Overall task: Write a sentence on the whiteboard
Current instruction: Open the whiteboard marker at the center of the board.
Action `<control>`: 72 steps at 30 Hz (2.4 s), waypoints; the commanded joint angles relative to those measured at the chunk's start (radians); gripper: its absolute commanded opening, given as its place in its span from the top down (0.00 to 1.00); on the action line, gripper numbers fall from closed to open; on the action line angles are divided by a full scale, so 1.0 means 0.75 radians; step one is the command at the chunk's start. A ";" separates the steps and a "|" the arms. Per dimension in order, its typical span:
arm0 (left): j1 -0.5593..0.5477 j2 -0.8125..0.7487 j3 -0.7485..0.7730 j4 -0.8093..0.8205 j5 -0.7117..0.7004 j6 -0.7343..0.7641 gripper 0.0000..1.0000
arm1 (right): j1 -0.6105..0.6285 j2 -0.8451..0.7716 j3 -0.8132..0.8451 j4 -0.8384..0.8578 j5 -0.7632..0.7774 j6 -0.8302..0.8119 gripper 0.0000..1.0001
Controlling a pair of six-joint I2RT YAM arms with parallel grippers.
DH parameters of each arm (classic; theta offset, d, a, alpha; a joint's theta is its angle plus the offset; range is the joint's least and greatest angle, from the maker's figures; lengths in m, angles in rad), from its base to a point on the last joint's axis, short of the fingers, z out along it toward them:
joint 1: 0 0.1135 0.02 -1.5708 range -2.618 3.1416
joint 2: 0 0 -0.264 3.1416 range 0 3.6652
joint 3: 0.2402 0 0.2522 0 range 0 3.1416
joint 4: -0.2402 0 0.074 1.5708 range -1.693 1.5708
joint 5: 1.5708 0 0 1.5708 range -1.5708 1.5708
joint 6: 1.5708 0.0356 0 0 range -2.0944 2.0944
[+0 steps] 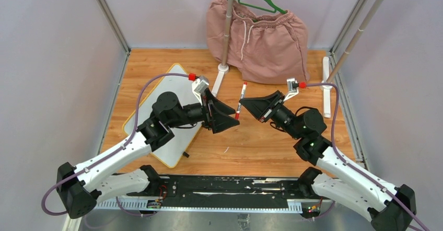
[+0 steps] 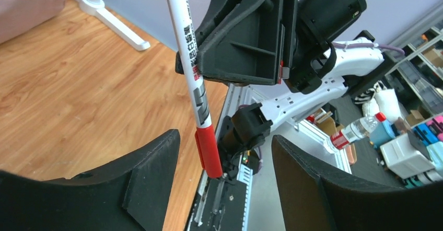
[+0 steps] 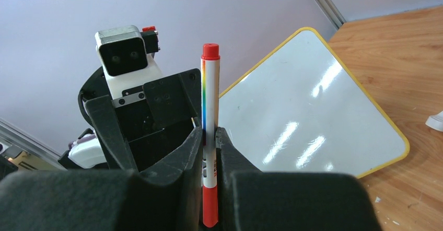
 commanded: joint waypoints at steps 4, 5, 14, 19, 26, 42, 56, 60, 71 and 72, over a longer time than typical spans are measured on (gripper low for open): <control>-0.013 0.037 0.026 0.070 0.074 -0.015 0.36 | 0.035 0.016 0.041 0.154 0.034 0.034 1.00; -0.013 0.041 0.025 0.070 0.074 -0.015 0.38 | 0.039 0.017 0.043 0.157 0.033 0.037 1.00; -0.013 0.044 0.026 0.070 0.071 0.001 0.63 | 0.058 0.020 0.045 0.171 0.040 0.041 1.00; -0.013 0.031 0.014 0.070 0.066 0.013 0.83 | 0.060 0.016 0.045 0.152 0.028 0.028 1.00; -0.013 -0.004 -0.028 0.070 0.053 0.034 1.00 | 0.061 -0.022 0.219 -0.388 -0.080 -0.167 0.52; -0.013 0.015 -0.049 0.068 0.118 0.028 1.00 | 0.061 0.089 0.444 -0.747 -0.144 -0.301 0.43; -0.013 0.014 -0.089 0.058 0.088 0.038 1.00 | 0.061 0.087 0.396 -0.635 -0.068 -0.279 1.00; -0.013 0.011 -0.135 0.027 0.019 0.060 1.00 | 0.056 -0.020 0.345 -0.653 0.149 -0.319 1.00; -0.014 -0.047 -0.274 -0.033 -0.049 0.079 1.00 | 0.054 -0.076 0.363 -0.705 0.352 -0.326 1.00; -0.014 -0.048 -0.279 -0.036 -0.048 0.080 1.00 | 0.054 -0.084 0.355 -0.696 0.357 -0.324 1.00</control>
